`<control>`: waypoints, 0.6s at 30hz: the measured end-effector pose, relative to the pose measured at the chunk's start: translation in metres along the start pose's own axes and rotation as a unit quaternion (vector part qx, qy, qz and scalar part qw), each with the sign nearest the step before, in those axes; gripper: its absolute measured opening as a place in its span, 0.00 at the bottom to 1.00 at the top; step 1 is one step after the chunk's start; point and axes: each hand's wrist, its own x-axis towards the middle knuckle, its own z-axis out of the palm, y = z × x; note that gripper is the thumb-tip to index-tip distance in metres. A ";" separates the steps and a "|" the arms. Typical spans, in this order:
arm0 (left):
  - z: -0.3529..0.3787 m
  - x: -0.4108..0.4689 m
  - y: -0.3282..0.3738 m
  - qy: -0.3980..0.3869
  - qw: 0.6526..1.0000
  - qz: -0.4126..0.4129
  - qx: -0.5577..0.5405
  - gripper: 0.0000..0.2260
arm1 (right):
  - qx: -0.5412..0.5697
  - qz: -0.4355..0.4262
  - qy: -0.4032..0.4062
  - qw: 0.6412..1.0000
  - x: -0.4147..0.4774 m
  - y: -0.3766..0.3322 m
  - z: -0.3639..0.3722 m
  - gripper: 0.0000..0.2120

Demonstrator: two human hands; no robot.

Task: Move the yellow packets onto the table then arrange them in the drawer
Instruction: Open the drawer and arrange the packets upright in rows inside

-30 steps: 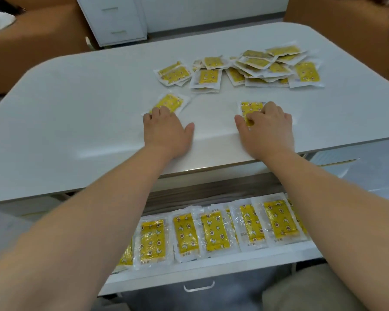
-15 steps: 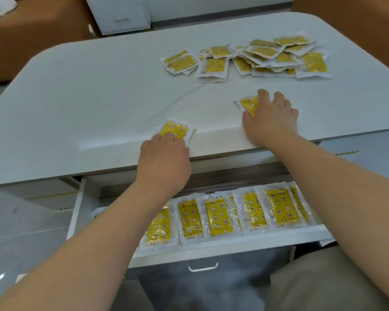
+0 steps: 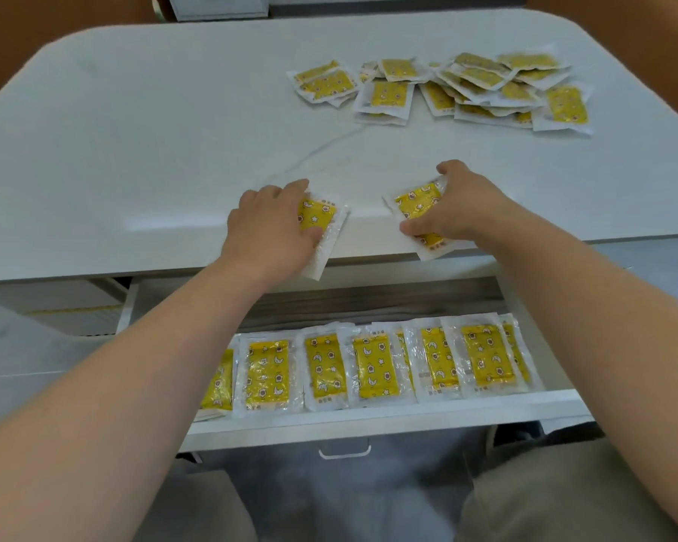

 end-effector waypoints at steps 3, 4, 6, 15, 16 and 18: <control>0.000 -0.003 0.003 0.014 0.997 -0.012 -0.081 0.32 | 0.019 -0.031 0.013 0.999 -0.007 -0.003 -0.002 0.49; -0.001 -0.004 0.006 0.016 0.993 -0.019 -0.115 0.32 | 0.024 -0.042 0.013 0.999 -0.009 -0.003 -0.001 0.47; -0.003 -0.007 0.011 0.018 0.987 -0.027 -0.158 0.32 | 0.028 -0.061 0.003 0.998 -0.014 -0.005 0.000 0.40; -0.006 -0.040 0.038 -0.134 0.970 -0.026 -0.203 0.14 | 0.006 -0.092 -0.121 0.988 -0.028 0.002 -0.022 0.15; -0.003 -0.045 0.040 -0.163 0.969 -0.016 -0.184 0.14 | -0.021 -0.093 -0.155 0.983 -0.031 0.003 -0.025 0.16; 0.006 -0.054 0.043 -0.213 0.966 0.000 -0.146 0.14 | -0.064 -0.081 -0.222 0.969 -0.036 0.006 -0.029 0.19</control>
